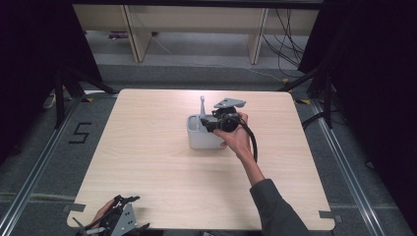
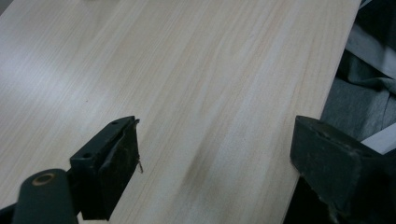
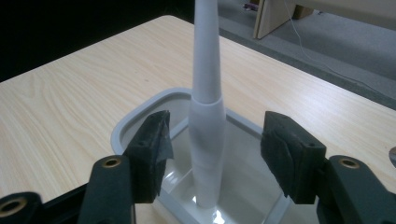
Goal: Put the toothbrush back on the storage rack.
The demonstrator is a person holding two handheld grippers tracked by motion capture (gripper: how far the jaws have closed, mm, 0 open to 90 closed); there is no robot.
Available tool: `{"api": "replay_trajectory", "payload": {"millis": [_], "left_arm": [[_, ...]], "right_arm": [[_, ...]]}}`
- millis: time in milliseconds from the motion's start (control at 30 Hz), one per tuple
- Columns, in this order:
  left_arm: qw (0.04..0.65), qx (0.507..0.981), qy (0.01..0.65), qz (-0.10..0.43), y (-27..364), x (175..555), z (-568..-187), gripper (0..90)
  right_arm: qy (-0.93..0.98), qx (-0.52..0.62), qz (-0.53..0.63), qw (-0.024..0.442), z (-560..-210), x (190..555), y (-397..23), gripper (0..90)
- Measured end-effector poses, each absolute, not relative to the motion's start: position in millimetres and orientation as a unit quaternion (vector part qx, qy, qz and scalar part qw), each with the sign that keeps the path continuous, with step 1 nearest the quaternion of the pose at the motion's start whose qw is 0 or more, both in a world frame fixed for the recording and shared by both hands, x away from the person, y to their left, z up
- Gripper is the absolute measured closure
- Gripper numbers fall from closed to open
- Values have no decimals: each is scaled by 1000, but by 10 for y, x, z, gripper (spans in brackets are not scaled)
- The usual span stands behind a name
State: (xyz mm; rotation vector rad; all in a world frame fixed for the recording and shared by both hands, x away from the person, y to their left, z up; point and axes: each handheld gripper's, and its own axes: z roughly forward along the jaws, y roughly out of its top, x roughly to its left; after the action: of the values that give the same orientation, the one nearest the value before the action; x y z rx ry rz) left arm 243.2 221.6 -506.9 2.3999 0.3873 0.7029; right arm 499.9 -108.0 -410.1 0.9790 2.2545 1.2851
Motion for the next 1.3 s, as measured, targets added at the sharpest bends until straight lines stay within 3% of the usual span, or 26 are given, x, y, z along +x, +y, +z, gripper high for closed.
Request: {"api": "replay_trajectory", "payload": {"millis": [1300], "left_arm": [[302, 907, 143, 257, 2218, 2427, -5055, 151]], "right_arm": [[802, 338, 455, 187, -4058, 4465, -1345, 341]]}}
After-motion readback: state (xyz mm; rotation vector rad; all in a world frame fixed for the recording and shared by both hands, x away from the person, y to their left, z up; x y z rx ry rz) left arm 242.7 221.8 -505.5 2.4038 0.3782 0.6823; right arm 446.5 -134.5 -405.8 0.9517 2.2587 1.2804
